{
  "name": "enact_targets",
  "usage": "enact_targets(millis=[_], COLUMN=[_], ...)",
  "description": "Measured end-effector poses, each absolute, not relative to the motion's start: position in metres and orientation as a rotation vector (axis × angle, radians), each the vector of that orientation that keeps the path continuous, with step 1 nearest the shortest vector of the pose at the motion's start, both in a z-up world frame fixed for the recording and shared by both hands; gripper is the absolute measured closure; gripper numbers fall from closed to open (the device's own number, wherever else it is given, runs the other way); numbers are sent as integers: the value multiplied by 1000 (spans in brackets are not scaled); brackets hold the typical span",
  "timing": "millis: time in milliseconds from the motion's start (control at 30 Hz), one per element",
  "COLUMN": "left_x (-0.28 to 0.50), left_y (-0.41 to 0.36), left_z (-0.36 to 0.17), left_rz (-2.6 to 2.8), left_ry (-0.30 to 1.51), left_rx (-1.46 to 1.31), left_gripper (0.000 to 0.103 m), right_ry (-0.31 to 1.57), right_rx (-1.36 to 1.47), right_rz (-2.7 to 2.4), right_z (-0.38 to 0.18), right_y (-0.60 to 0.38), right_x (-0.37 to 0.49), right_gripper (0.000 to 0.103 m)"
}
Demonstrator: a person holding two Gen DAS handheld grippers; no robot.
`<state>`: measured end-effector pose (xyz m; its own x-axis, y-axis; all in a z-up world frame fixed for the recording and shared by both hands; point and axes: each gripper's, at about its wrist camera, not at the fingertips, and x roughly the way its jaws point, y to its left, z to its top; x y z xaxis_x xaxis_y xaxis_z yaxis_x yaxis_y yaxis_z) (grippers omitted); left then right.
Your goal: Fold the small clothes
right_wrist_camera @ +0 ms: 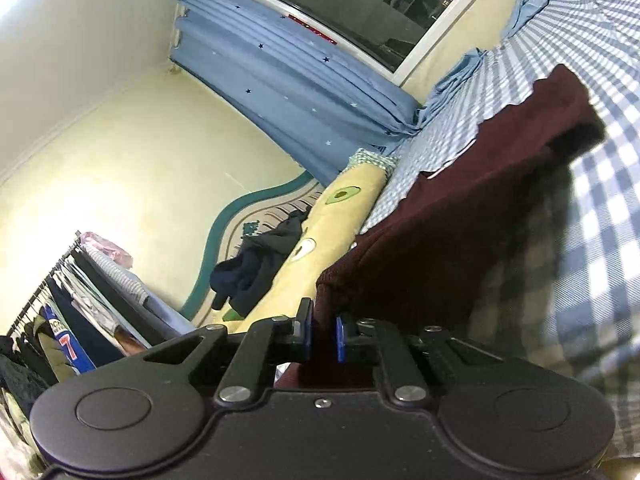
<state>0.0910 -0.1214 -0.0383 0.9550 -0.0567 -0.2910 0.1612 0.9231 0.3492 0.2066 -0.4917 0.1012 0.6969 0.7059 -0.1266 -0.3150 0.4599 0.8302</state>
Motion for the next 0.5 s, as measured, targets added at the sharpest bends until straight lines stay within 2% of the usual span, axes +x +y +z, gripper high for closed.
enact_targets(millis=[167,267,333,433,500], left_x=[121,131,131,127,123], left_y=[-142,-140,-135,-125,-121], left_z=[-49,-46,-41,-32,-26], left_rz=[-83,-94,-133,-219,-285], left_ry=[304,306,300,285,281], left_rx=[455,489,492,496,495], left_gripper=[1,24,32,63,88], right_ry=[486,491,499,508,520], right_rx=[916,911,899,892,878], right_rz=[657,642,624,586,554], right_z=[103,101,97,88,82], right_y=[-495,-495,-496,-500,-502], right_x=[209,206,198,186,177], right_gripper=[91,91,91,92,92])
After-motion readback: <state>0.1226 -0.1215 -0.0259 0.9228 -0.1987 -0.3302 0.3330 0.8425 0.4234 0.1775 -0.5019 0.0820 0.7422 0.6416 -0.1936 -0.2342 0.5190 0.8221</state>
